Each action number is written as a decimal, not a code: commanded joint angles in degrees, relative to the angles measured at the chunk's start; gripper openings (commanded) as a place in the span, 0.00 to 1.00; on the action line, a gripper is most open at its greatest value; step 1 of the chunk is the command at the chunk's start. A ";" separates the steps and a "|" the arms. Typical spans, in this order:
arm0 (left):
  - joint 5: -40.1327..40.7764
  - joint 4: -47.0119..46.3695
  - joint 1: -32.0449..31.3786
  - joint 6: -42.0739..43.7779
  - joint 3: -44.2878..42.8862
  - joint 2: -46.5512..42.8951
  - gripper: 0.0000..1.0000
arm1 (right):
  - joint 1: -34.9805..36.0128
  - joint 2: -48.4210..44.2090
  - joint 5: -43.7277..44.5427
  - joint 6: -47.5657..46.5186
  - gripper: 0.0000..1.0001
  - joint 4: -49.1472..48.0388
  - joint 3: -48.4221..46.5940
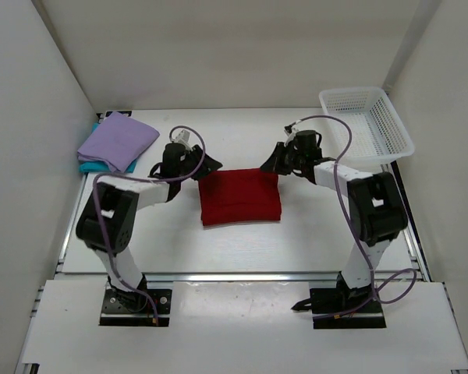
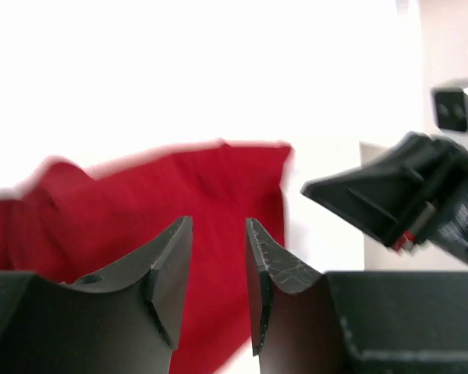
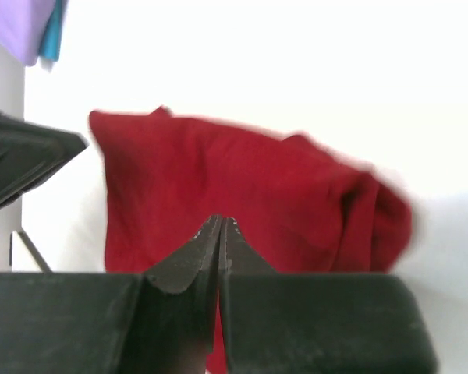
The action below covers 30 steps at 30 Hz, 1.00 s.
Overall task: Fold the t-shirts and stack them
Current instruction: Fold the long partially folded tshirt into a neat square
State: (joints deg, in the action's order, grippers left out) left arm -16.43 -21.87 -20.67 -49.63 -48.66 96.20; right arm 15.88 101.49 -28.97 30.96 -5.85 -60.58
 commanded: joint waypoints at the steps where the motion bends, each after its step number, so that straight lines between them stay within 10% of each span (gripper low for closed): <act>1: -2.47 4.28 2.99 0.14 -5.63 8.27 0.42 | -0.85 6.59 -1.09 -1.34 0.00 0.74 -5.50; 12: -2.73 0.08 10.38 -0.64 -2.85 16.04 0.41 | -8.76 13.73 -4.25 1.56 0.00 -5.31 -1.21; 21: 3.22 4.45 9.94 2.60 -0.91 1.47 0.61 | -7.44 5.23 -5.92 4.28 0.03 -6.02 -0.61; 30: 6.15 8.08 6.09 7.44 16.02 -11.29 0.76 | -3.14 -13.23 -3.19 6.21 0.56 -12.77 14.60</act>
State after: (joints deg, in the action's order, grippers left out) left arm -11.29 -16.88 -12.36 -44.25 -39.40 87.05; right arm 11.86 92.58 -32.51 36.10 -13.39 -49.98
